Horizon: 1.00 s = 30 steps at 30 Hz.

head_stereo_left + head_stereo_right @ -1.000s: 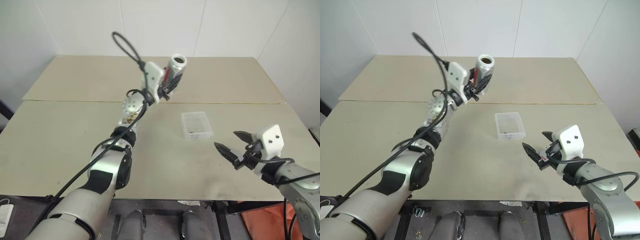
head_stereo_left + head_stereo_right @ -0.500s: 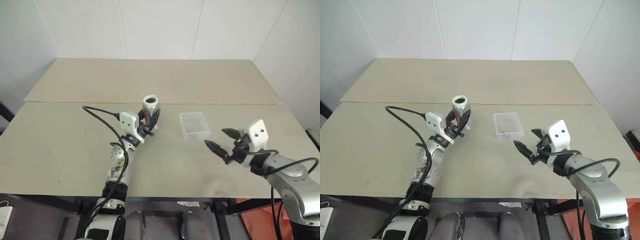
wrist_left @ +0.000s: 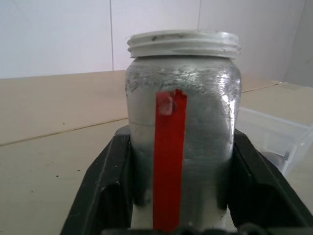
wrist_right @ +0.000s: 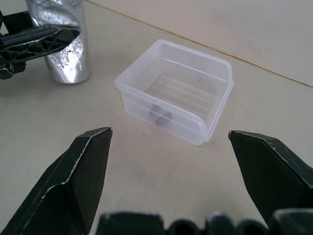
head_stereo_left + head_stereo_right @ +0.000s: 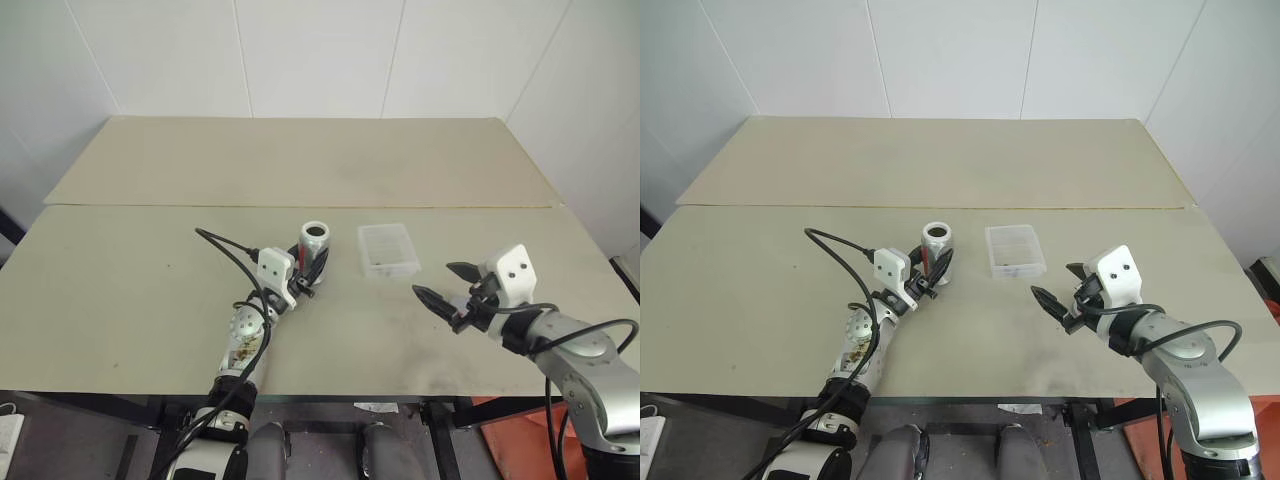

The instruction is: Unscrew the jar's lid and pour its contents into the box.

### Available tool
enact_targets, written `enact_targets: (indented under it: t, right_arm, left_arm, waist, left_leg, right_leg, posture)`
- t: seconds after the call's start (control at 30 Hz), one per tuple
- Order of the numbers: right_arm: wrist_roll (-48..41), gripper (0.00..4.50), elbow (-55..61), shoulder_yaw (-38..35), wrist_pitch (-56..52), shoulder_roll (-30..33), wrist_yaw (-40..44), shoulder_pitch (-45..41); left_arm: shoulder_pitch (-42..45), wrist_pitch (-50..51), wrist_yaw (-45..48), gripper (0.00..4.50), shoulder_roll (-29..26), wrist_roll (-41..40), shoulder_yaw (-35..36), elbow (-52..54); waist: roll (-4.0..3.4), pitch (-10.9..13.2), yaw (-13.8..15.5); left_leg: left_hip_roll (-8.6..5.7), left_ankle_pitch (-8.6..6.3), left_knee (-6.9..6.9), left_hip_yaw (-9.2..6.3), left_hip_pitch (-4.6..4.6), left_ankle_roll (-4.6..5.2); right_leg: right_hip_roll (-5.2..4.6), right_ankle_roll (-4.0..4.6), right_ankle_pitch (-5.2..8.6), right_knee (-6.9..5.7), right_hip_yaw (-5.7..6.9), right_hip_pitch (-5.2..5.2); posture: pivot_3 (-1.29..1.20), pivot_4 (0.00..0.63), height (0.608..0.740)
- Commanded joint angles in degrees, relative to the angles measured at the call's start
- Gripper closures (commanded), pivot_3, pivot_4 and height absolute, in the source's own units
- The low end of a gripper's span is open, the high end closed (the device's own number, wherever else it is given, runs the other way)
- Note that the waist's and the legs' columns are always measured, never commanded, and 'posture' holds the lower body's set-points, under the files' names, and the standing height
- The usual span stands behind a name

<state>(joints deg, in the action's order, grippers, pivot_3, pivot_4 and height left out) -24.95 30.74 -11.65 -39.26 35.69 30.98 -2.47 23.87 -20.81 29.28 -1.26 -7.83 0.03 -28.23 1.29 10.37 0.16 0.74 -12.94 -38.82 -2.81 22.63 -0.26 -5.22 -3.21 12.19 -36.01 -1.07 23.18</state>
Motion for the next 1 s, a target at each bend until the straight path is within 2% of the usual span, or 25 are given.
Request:
enact_targets:
  t: [0.03, 0.1, 0.13, 0.3, 0.53, 0.67, 0.8, 0.93, 1.0]
  right_arm:
    - [0.17, 0.0, 1.55, -0.77, 1.55, 0.6, 0.0, -0.67]
    - [0.31, 0.0, 1.14, -0.62, 1.68, 0.62, 0.1, -1.03]
    - [0.41, 0.0, 0.98, -0.51, 1.75, 0.65, 0.17, -1.2]
    - [0.67, 0.0, 0.41, -0.33, 2.01, 0.7, 0.62, -1.63]
    - [1.62, 0.0, -0.05, -0.5, 3.12, 1.31, 2.18, -0.79]
    - [2.06, 0.0, -1.31, -0.74, 4.03, 2.18, 3.1, -0.9]
    - [-0.17, 0.0, -2.78, -4.63, 7.23, 5.11, 9.01, 0.1]
    - [-5.49, 0.0, -7.73, -13.6, 14.59, 10.48, 22.92, 3.13]
    - [-6.4, 0.0, -12.28, -17.04, 17.73, 14.34, 29.76, 3.48]
  left_arm:
    - [-0.23, -0.33, 0.26, 0.77, -0.37, -1.13, 0.34, 0.67]
    - [-0.52, -0.47, 0.2, 0.09, -0.73, -1.12, 0.24, 1.11]
    - [-0.81, -0.16, 0.32, 0.03, -0.85, -1.41, 0.24, 1.57]
    - [-3.65, -0.67, 1.65, 0.03, -2.29, -1.39, -0.61, 4.84]
    - [-13.16, 1.8, 8.58, 0.03, -6.99, -6.75, -1.32, 18.86]
    - [-17.23, 5.08, 7.59, 0.03, -10.29, -7.23, -0.23, 25.5]
    - [-23.45, 10.9, 10.19, 0.03, -17.37, -12.36, 3.63, 35.96]
    - [-28.34, 19.54, 17.67, 0.03, -29.35, -23.29, 11.19, 43.81]
    - [-29.81, 23.6, 23.47, 0.03, -36.25, -29.87, 17.42, 44.79]
  waist:
    - [0.0, 0.0, 0.02]
    - [0.0, 0.0, 0.0]
    - [0.0, 0.0, 0.0]
    - [-0.01, 0.0, -0.09]
    - [-0.02, -0.01, -0.39]
    - [-0.03, 0.0, -0.33]
    - [-0.04, 0.01, -0.42]
    - [-0.06, 0.03, -0.55]
    - [-0.07, 0.05, -0.52]
  left_leg:
    - [0.01, 0.0, 0.0, 0.0, 0.0, 0.0]
    - [0.01, 0.0, 0.0, 0.0, 0.0, 0.0]
    - [0.01, 0.0, 0.0, 0.0, 0.0, 0.0]
    - [0.01, 0.0, 0.07, 0.0, 0.0, 0.0]
    - [0.07, 0.0, 0.17, 0.02, 0.01, 0.0]
    - [0.09, 0.0, 0.17, 0.03, 0.01, 0.0]
    - [0.13, -0.01, 0.16, 0.04, 0.02, -0.01]
    - [0.2, -0.01, 0.33, 0.08, 0.04, -0.01]
    - [0.2, -0.01, 0.41, 0.11, 0.0, -0.01]
  right_leg:
    - [0.0, 0.0, 0.0, 0.0, 0.0, 0.0]
    - [0.0, 0.0, 0.0, 0.0, 0.01, 0.0]
    - [0.0, 0.0, 0.0, 0.0, 0.01, 0.0]
    - [0.0, 0.0, 0.01, 0.07, 0.01, 0.01]
    - [0.01, 0.06, 0.04, 0.12, 0.01, 0.05]
    - [0.0, 0.24, 0.14, 0.12, 0.01, 0.06]
    - [0.0, 0.4, 0.24, 0.13, 0.02, 0.07]
    - [0.01, 0.46, 0.33, 0.16, 0.05, 0.16]
    - [0.0, 0.48, 0.35, 0.17, 0.05, 0.17]
  posture:
    - [0.0, 0.15, 0.74]
    - [0.0, 0.15, 0.74]
    - [0.0, 0.15, 0.74]
    - [0.0, 0.15, 0.74]
    - [0.0, 0.15, 0.74]
    - [0.0, 0.15, 0.74]
    - [0.0, 0.15, 0.74]
    - [0.0, 0.15, 0.74]
    - [0.0, 0.15, 0.74]
